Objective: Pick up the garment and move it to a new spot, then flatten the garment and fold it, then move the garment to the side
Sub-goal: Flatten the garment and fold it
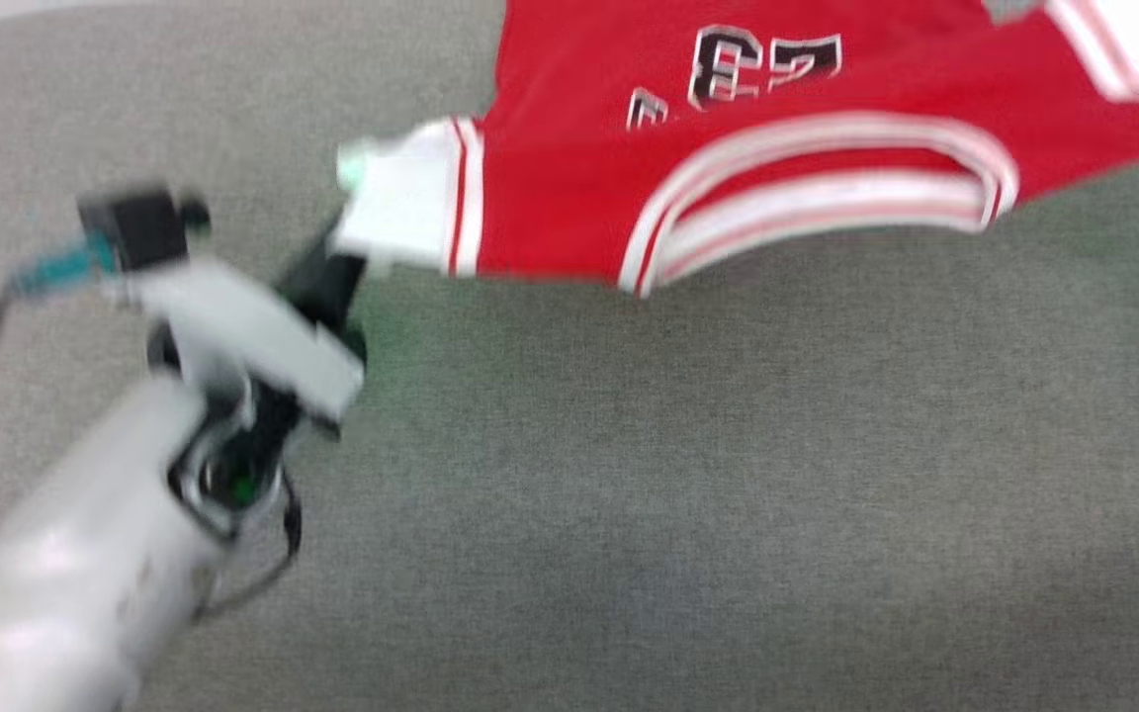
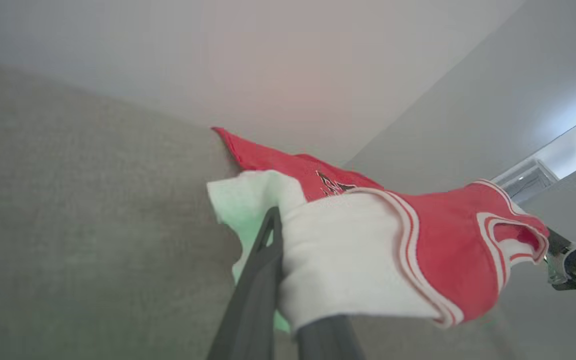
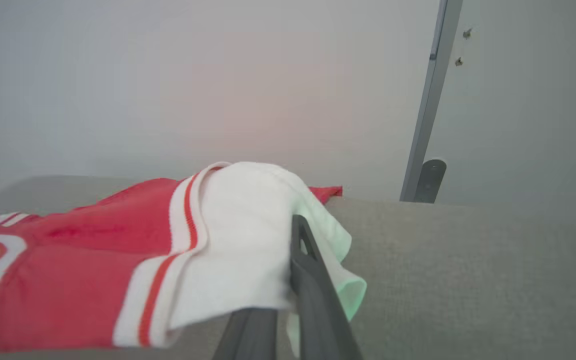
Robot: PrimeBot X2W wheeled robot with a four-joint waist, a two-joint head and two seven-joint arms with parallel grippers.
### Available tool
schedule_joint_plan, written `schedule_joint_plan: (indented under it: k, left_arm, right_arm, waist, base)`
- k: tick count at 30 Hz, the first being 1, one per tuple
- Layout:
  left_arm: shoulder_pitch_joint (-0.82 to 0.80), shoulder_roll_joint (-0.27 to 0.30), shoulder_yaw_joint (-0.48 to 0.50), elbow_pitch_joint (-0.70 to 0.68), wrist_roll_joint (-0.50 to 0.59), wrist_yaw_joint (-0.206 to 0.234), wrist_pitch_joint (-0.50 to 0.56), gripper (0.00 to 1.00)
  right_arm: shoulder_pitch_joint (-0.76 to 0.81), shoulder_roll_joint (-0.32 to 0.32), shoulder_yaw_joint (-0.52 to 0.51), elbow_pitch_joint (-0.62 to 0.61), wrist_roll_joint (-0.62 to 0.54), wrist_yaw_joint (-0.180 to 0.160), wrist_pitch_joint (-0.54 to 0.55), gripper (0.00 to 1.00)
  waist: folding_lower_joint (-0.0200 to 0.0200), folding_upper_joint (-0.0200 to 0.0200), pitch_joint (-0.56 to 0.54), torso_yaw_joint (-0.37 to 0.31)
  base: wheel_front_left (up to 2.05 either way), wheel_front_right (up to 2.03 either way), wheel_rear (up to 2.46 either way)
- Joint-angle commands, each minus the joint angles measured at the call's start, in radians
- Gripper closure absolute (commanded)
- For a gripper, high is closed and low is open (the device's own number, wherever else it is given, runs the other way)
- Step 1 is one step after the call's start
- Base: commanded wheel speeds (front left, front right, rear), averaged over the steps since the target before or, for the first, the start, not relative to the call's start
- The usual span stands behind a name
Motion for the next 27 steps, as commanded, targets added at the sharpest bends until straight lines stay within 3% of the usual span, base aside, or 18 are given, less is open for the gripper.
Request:
schedule_joint_plan:
  k: [1, 10, 17, 27]
  left_arm:
    - [0.021, 0.015, 0.004, -0.014, 0.004, 0.010, -0.013, 1.00]
    - [0.372, 0.114, 0.053, -0.262, 0.008, 0.114, -0.077, 1.00]
    - [0.570, 0.176, 0.095, -0.444, 0.112, 0.176, -0.081, 1.00]
    - [0.765, 0.234, 0.112, -0.616, 0.201, 0.252, -0.080, 1.00]
  right_arm:
    - [0.026, -0.018, -0.002, -0.005, 0.006, -0.002, -0.008, 1.00]
    - [0.282, -0.089, -0.014, -0.141, 0.049, -0.002, -0.040, 1.00]
    - [0.423, -0.172, -0.008, -0.250, -0.008, -0.002, -0.001, 1.00]
    - [0.640, -0.263, -0.086, -0.378, -0.004, -0.002, 0.035, 1.00]
  waist:
    - [0.0000, -0.0001, -0.016, -0.003]
    - [0.0000, -0.0001, -0.068, -0.015]
    - [0.0000, -0.0001, -0.091, -0.023]
    - [0.0000, -0.0001, -0.081, -0.026]
  base:
    - [0.00, 0.00, 0.00]
    - [0.00, 0.00, 0.00]
    - [0.00, 0.00, 0.00]
    - [0.00, 0.00, 0.00]
